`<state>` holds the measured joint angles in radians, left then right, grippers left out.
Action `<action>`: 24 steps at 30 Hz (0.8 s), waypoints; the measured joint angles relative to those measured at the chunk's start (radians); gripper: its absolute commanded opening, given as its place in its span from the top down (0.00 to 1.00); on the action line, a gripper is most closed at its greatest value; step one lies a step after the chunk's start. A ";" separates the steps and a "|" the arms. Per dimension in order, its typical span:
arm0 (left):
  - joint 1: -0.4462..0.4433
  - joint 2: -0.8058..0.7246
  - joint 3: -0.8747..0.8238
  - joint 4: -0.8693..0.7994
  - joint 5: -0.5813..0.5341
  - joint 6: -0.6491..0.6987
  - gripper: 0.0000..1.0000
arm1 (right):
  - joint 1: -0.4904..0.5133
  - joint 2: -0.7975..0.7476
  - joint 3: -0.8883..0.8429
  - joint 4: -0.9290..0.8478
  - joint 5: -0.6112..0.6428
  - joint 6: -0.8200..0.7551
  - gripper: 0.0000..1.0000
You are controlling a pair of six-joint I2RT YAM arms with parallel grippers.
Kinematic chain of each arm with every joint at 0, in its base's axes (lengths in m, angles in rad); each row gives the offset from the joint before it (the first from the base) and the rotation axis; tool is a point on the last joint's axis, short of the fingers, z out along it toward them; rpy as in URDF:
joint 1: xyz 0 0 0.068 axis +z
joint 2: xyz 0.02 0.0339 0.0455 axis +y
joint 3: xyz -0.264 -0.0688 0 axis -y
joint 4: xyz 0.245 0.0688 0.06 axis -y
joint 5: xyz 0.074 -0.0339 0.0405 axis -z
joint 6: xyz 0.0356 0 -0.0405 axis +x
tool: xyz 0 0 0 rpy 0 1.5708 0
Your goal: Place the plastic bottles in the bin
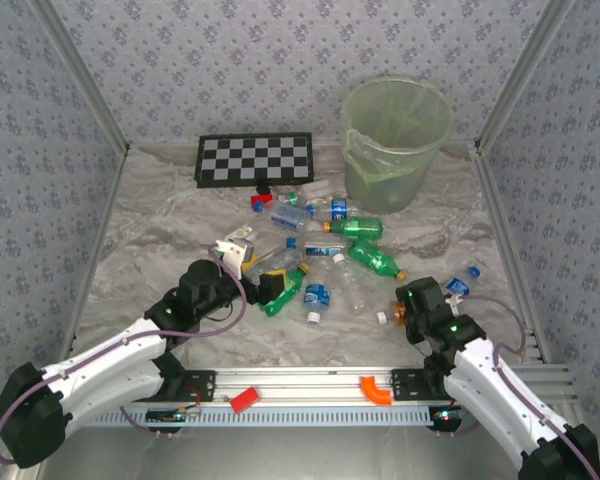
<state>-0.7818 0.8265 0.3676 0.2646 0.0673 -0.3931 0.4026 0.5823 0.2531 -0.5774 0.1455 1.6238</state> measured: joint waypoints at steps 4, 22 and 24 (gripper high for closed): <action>0.000 0.000 0.000 0.000 0.000 0.000 0.00 | -0.029 0.001 0.000 -0.003 -0.030 -0.029 0.30; 0.000 0.000 0.000 0.000 0.000 0.000 0.00 | -0.049 -0.072 0.148 -0.097 0.066 -0.201 0.39; 0.000 0.000 0.000 0.000 0.000 0.000 0.00 | -0.050 -0.062 0.207 -0.104 0.088 -0.241 0.38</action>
<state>-0.7818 0.8261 0.3676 0.2646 0.0669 -0.3935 0.3527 0.5201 0.4603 -0.6811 0.2337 1.3823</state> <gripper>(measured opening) 0.997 0.616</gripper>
